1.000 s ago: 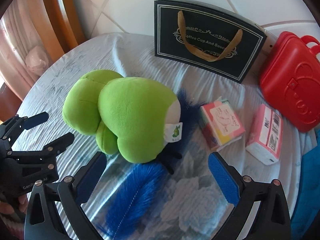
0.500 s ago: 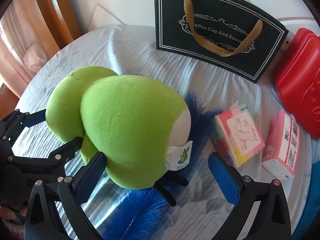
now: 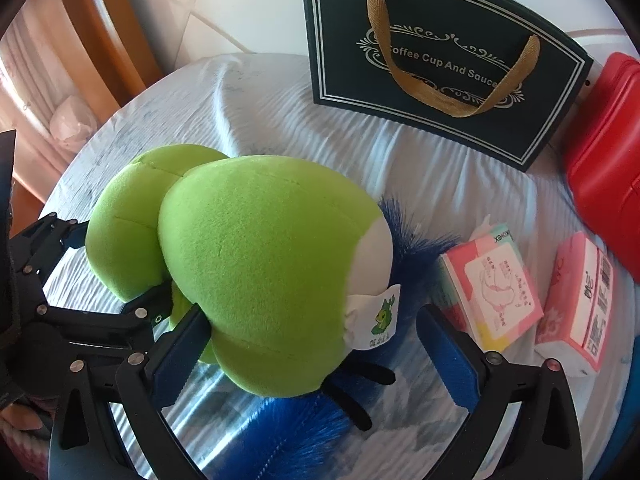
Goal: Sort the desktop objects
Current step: 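Close the left gripper on the green plush while the right gripper grips its other side, then lift the green plush with both grippers and carry it over the bin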
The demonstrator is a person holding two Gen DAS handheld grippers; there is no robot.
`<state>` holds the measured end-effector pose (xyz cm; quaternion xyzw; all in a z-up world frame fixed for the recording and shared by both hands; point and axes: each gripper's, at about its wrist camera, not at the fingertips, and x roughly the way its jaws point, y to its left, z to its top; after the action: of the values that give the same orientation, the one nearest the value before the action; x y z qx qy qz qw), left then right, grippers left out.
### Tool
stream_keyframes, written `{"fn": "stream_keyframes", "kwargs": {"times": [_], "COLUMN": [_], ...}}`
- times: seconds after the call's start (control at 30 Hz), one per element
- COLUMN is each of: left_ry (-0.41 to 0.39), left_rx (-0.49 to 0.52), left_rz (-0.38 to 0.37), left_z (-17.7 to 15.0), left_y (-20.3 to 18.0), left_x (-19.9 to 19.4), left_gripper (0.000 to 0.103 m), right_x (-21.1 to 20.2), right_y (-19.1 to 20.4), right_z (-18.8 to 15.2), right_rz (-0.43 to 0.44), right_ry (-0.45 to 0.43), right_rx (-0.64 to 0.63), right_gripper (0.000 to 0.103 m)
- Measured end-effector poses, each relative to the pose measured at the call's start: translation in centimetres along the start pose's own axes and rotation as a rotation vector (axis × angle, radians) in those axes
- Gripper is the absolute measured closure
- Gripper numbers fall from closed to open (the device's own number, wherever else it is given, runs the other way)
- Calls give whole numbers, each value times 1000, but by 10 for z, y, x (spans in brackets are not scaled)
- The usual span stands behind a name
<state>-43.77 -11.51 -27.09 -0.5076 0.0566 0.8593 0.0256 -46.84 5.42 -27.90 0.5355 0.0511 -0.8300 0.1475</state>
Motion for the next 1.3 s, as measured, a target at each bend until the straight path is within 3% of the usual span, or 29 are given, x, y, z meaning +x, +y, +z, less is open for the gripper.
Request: {"fn": "stream_keyframes", "kwargs": {"times": [0.13,0.27,0.4,0.57,0.97,1.3], "left_ry": [-15,-80,-106,-144,-270,-397], "left_rx": [-23,-18,1,8,-40,-1], "left_rz": [-29,-37,-30,-4,1,-12], "left_z": [3,4,2,1,-3,-27], "left_y": [7,10,7,2,-7,-52], "left_x": [5,3,-2,-21,-115,-217], "left_gripper": [18,22,29,30,30,30], "right_x": [6,12,13,-1,-94,-202], "right_y": [-2,-1,4,7,18,15], "right_z": [7,14,14,9,-2,-53], "right_rz": [34,88,99,83,50,-2], "right_ry": [-3,-30,-52,-81,-223,-356], "right_rx": [-3,-31,-62,-80,-119,-127], "right_gripper": [0,0,18,22,21,21]}}
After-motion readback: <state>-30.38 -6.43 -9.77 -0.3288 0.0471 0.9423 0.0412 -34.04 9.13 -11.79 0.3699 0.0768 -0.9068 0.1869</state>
